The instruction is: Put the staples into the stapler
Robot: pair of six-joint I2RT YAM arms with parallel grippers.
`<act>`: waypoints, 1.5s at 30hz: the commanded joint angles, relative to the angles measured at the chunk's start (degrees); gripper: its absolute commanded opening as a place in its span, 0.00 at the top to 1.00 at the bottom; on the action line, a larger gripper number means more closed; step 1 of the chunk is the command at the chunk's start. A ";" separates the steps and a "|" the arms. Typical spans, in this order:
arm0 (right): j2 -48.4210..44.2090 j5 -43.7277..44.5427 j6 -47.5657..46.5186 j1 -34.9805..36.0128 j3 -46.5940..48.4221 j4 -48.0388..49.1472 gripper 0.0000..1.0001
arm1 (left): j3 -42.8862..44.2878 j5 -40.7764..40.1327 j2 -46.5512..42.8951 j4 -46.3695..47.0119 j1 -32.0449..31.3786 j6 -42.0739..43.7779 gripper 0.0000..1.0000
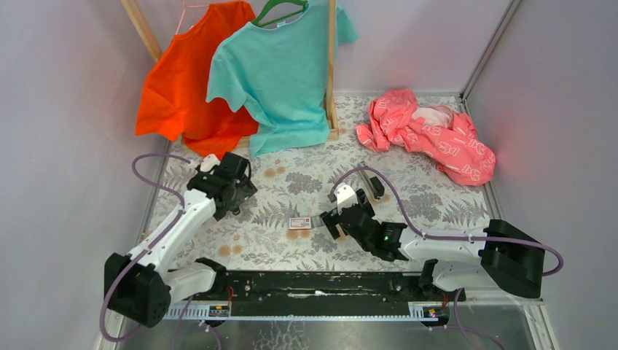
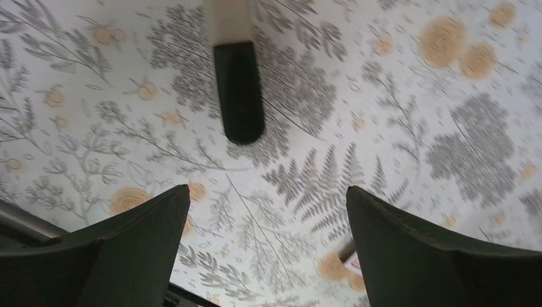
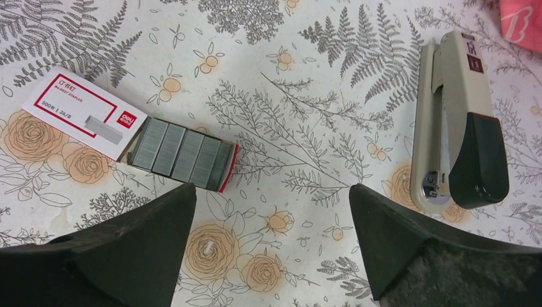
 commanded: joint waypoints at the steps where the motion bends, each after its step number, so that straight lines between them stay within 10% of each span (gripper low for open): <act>1: 0.31 0.20 -3.12 -0.23 0.05 5.62 0.02 | -0.74 0.96 5.80 0.16 6.27 4.59 0.00; 8: 4.31 -1.12 -5.32 -0.23 2.08 7.01 0.01 | -0.14 1.75 13.09 6.36 11.98 7.63 0.04; 21: 7.74 -2.02 -7.01 -0.20 2.76 10.29 0.01 | -0.36 6.01 21.35 12.77 16.82 9.79 0.45; 29: 7.96 -5.38 -6.50 -0.26 3.88 12.54 0.01 | -1.63 10.54 14.75 11.42 16.77 9.79 0.79; 45: 9.30 -12.91 0.79 -0.25 5.94 25.70 0.04 | -6.41 28.23 -3.24 26.52 11.76 1.34 1.00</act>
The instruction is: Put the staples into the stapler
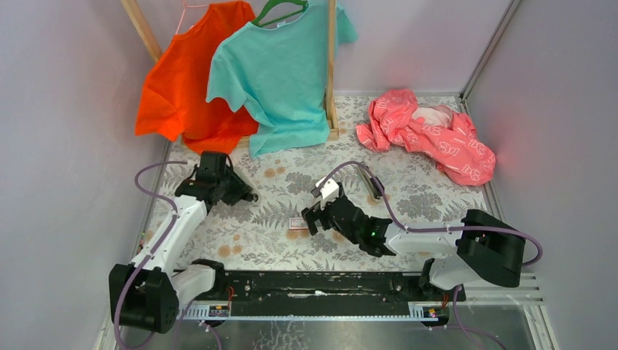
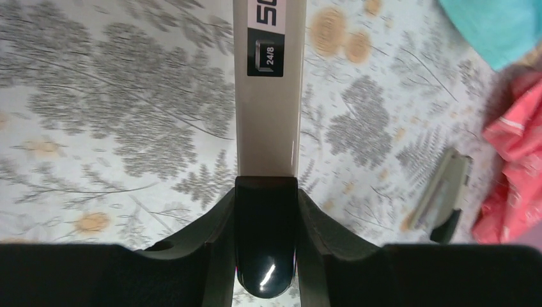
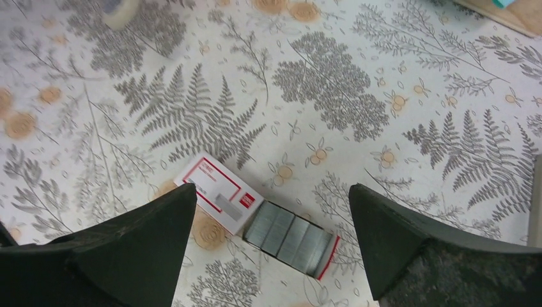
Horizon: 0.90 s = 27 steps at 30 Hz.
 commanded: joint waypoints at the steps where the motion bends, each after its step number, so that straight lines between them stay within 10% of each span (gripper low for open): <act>1: 0.93 -1.00 4.17 -0.24 1.43 10.20 0.04 | -0.97 6.17 -2.17 11.90 -3.33 -5.55 1.00; 15: 6.43 2.46 7.43 -0.23 2.53 24.01 0.13 | -5.63 8.84 -3.38 28.92 -14.52 -16.48 1.00; 27: 8.16 4.19 7.69 -1.58 1.17 29.63 0.39 | -6.10 9.37 -2.75 32.74 -19.43 -19.31 1.00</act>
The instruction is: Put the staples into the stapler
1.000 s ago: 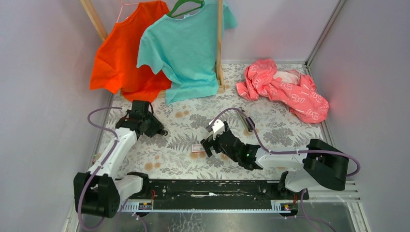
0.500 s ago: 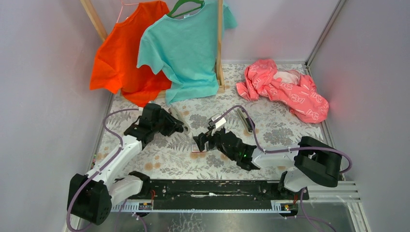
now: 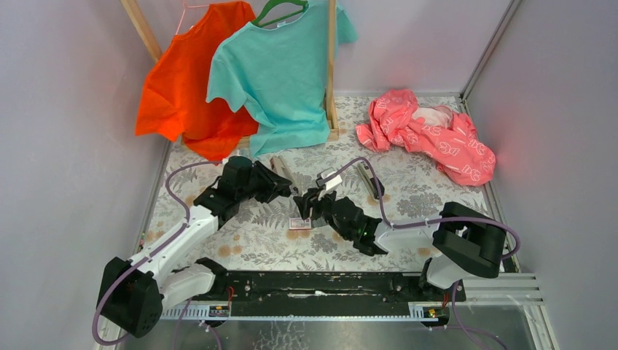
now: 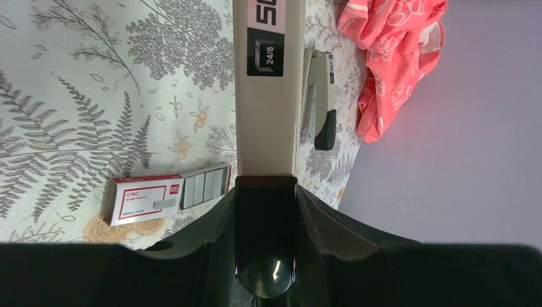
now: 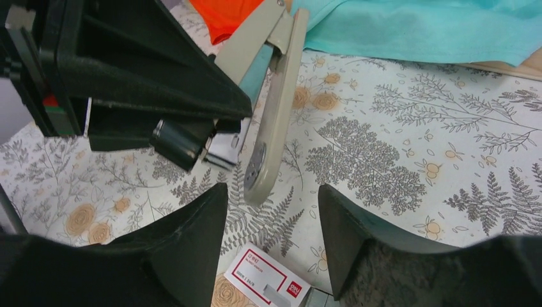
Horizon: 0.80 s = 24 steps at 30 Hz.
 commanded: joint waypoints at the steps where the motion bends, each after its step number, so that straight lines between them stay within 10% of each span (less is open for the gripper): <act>1: 0.43 2.00 0.68 -1.20 0.94 6.13 0.41 | 0.04 1.21 -0.50 9.06 -1.87 -2.00 1.00; 24: 0.72 0.84 1.28 -4.97 -1.77 11.62 0.67 | -0.76 2.76 -2.72 8.55 -2.98 -2.71 1.00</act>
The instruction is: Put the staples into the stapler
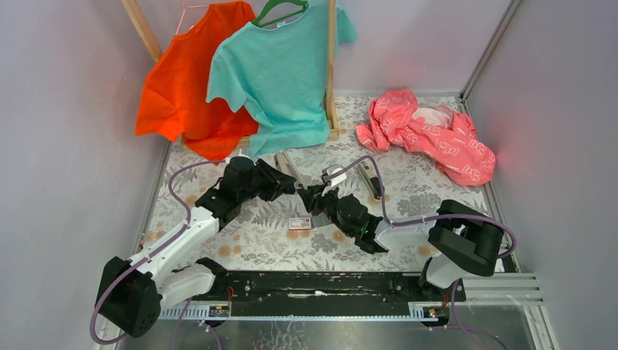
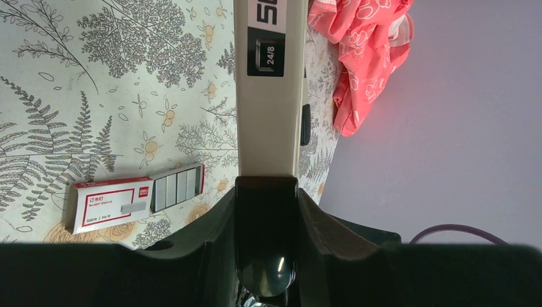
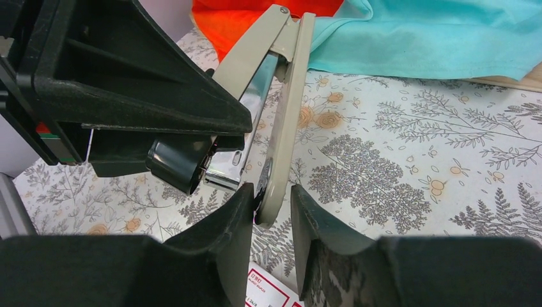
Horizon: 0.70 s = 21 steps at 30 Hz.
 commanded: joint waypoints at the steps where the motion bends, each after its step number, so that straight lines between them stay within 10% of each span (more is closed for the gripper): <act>1: -0.78 2.76 0.34 -2.62 -1.32 5.49 0.67 | -0.28 2.37 -2.94 3.75 -0.53 -0.01 1.00; 21: -1.12 2.77 5.16 -5.48 -4.05 13.58 0.63 | -3.27 1.19 -6.15 6.74 -0.62 -3.90 1.00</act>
